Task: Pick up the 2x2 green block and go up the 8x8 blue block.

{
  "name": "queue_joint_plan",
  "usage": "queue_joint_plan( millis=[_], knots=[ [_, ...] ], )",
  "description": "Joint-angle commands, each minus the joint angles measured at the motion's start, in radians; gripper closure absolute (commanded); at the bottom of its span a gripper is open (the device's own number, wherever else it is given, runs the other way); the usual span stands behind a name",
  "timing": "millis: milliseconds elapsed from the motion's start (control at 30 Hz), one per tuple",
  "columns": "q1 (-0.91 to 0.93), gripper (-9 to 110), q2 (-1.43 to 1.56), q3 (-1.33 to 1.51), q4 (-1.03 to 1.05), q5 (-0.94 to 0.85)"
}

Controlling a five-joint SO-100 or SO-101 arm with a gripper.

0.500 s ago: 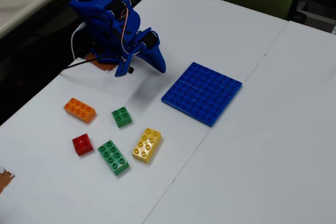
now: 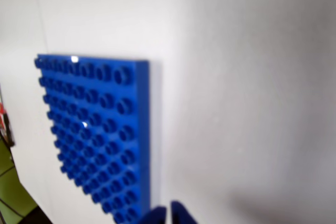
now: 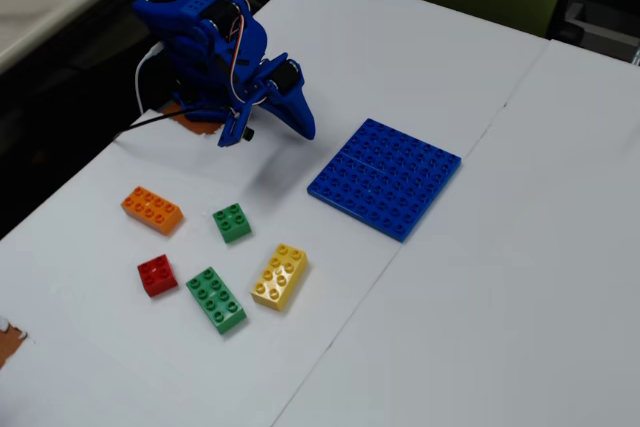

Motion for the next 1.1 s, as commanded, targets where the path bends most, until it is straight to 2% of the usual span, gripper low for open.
queue_joint_plan(
  millis=[0, 33, 67, 167, 267, 367, 433, 633, 700, 833, 1067],
  knots=[
    [-0.006, 101, 0.041, 0.006, -0.015, 0.002],
    [-0.005, 101, 0.041, 0.008, -0.025, -0.041],
    [0.003, 101, 0.041, 0.025, -0.080, -0.158],
    [0.017, 101, 0.008, -0.005, -0.133, -0.245],
    [0.048, 101, -0.038, -0.114, -0.143, -0.509],
    [0.057, 101, -0.089, -0.233, -0.063, -0.847],
    [0.061, 101, -0.146, -0.308, 0.071, -1.138],
    [0.129, 99, -0.281, -0.439, 0.354, -1.612],
    [0.160, 94, -0.318, -0.480, 0.385, -1.652],
    [0.212, 82, -0.437, -0.623, 0.400, -1.611],
    [0.414, 75, -0.782, -0.914, 0.376, -1.566]
  ],
)
